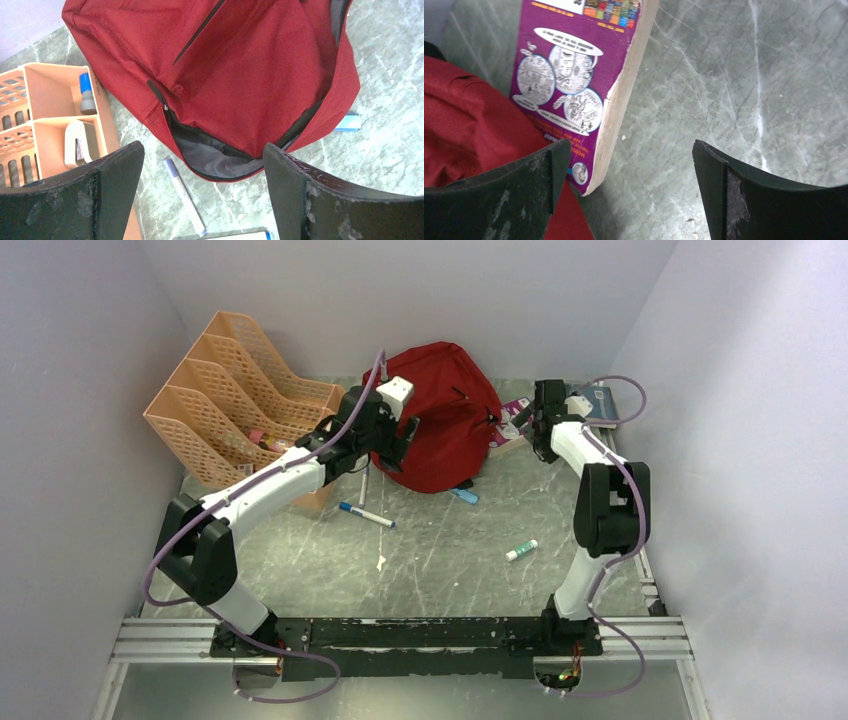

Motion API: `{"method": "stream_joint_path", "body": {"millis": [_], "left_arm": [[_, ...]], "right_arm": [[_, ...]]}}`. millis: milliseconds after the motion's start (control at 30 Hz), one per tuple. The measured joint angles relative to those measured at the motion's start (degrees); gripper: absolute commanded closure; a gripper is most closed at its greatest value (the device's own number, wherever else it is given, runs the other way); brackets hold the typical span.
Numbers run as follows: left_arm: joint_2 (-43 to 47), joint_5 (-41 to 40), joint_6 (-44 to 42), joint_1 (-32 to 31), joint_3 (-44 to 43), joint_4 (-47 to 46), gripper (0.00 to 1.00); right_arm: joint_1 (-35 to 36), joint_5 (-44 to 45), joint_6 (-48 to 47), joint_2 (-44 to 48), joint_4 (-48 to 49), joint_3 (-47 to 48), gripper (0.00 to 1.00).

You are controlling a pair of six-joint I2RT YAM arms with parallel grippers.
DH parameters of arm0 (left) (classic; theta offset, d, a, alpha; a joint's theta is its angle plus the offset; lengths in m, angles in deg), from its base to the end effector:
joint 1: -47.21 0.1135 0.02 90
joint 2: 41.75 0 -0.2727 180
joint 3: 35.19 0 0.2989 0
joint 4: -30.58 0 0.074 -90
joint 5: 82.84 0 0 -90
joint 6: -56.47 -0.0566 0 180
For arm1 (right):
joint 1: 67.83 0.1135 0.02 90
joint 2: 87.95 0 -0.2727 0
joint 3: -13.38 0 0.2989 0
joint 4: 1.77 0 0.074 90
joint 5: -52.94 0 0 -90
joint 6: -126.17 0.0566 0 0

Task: Pack the student bag
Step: Move the book to the center of the board.

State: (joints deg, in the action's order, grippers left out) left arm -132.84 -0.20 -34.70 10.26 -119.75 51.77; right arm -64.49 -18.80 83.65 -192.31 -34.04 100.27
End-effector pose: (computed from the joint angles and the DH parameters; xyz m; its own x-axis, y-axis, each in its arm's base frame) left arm 0.3539 -0.2571 0.2916 -0.3613 0.2971 -0.8838 0.5130 0.8549 0.0777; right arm 0.4556 0.0088 0.1905 -0.4067 0.6774 -0.6130 0.6607 0.6815 0.3147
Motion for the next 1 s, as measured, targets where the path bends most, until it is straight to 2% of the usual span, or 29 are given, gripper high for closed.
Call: {"method": "stream_joint_path", "body": {"millis": [300,533,667,867,1000], "left_arm": [[0.0,-0.6,-0.6,0.0,0.9,0.0,0.07],[0.0,-0.8,-0.6,0.0,0.9,-0.1,0.07],[-0.3,-1.0,-0.9,0.0,0.9,-0.2,0.07],[-1.4,-1.0,-0.9,0.0,0.9,-0.4,0.07],[-1.8,-1.0,-0.9,0.0,0.9,-0.3,0.07]], "right_arm": [[-3.2,-5.0,3.5,-7.3,2.1,2.0,0.13],[-4.8,-8.9,4.2,-12.8,5.1,6.3,0.15],[-5.2,-11.2,4.4,-16.2,5.8,9.3,0.20],[-5.3,-13.1,5.2,-17.8,7.2,10.5,0.38],[-5.3,-13.3,5.5,-18.3,7.5,10.5,0.56]]}}
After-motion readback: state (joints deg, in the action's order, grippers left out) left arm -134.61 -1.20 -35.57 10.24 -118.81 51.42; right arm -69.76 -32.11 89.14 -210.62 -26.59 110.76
